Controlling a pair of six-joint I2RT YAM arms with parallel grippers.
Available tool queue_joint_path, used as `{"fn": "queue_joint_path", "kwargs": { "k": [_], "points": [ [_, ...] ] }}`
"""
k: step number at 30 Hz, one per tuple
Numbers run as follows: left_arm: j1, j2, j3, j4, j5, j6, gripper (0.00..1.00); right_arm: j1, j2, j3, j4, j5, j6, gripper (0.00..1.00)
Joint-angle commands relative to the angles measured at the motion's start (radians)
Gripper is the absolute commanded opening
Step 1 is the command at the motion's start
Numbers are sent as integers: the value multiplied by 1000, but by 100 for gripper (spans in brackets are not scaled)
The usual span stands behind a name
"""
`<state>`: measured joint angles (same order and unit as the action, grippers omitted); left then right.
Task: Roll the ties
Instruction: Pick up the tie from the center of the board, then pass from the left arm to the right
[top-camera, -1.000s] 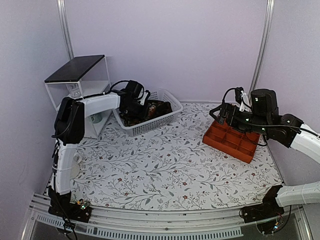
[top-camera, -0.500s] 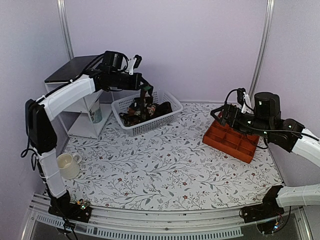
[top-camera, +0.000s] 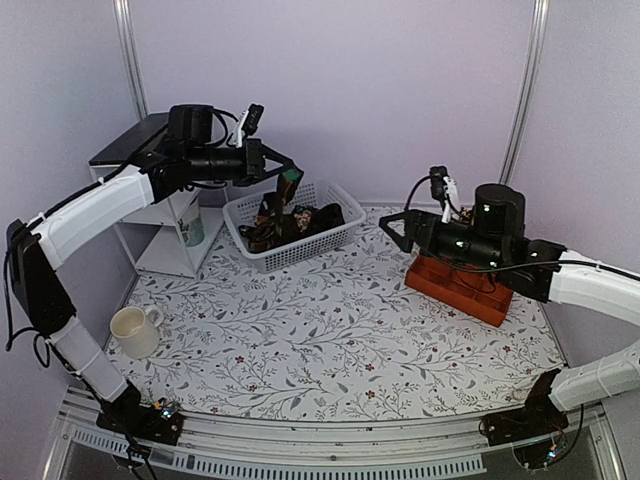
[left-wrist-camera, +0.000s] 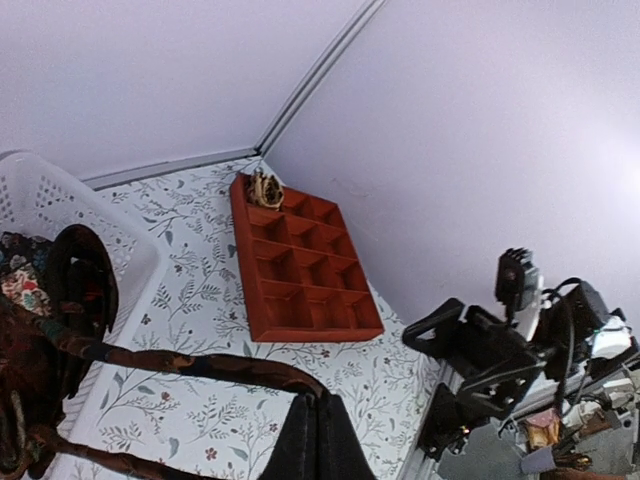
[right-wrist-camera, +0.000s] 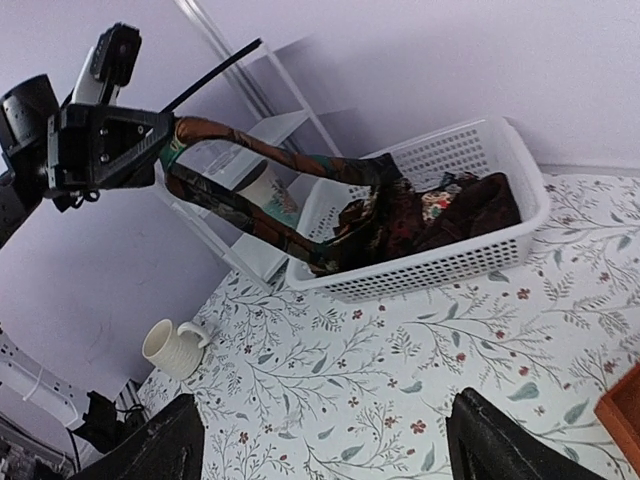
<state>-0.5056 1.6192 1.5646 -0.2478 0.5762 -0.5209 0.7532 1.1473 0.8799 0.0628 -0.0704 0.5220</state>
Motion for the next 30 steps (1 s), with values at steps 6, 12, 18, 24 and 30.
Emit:
{"fn": "queue_joint_path", "kwargs": {
  "k": [6, 12, 18, 24, 30],
  "points": [
    [-8, -131, -83, 135, 167, -137, 0, 60, 293, 125, 511, -41, -302, 79],
    [-8, -186, -89, 147, 213, -179, 0, 105, 484, 277, 571, -44, -414, 78],
    [-8, -219, -89, 149, 230, -204, 0, 129, 634, 376, 672, -45, -485, 78],
    [-8, -231, -83, 146, 241, -213, 0, 130, 762, 501, 709, -20, -551, 76],
    [-7, -235, -77, 142, 254, -209, 0, 131, 843, 597, 715, -24, -592, 65]
  ]
}}
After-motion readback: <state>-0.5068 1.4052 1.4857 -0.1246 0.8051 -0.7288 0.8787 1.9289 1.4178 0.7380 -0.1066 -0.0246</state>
